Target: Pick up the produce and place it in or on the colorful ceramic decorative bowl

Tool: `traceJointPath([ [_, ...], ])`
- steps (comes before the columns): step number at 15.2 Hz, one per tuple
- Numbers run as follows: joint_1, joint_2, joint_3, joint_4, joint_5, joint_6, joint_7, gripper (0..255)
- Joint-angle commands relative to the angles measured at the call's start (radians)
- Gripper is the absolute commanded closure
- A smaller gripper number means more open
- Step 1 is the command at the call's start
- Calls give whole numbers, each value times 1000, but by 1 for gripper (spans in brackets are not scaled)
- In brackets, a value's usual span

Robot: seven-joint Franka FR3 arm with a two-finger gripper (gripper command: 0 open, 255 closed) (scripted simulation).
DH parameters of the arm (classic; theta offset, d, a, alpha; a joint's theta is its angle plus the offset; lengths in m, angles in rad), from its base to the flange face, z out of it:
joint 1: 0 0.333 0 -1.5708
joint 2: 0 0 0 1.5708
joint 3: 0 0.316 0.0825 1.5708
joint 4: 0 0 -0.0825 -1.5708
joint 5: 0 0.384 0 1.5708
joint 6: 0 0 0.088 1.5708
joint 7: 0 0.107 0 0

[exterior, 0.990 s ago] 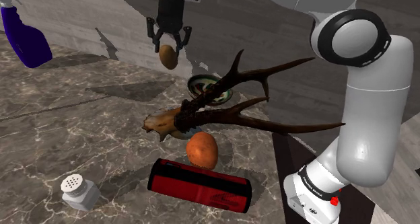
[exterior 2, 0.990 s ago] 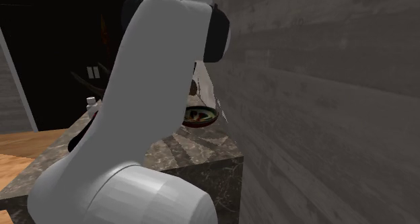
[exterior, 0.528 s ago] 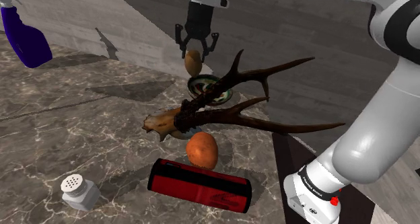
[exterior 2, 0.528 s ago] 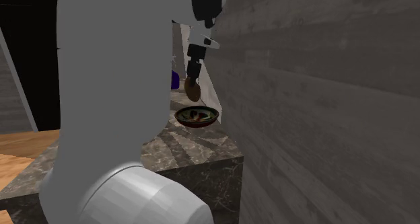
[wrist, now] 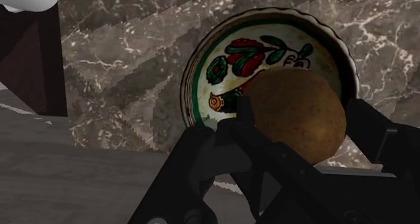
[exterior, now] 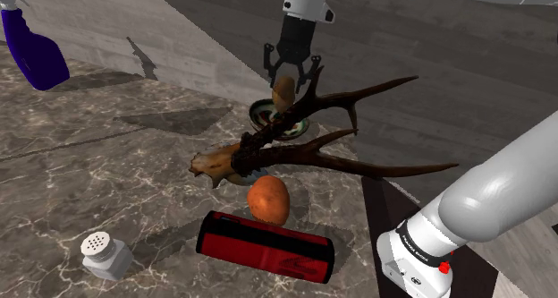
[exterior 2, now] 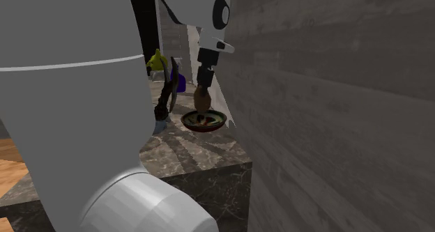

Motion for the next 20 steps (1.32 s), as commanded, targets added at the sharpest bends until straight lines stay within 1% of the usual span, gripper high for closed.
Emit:
traceJointPath([
  [1, -8, 3, -8, -36, 0, 28, -9, 255],
  [10, -8, 25, 1, -134, 0, 147, -24, 255],
  [18, -12, 25, 4, -134, 0, 147, -25, 255],
  [19, -11, 26, 4, -134, 0, 147, -25, 0],
  [20, -12, 32, 4, -124, -3, 143, -23, 0],
])
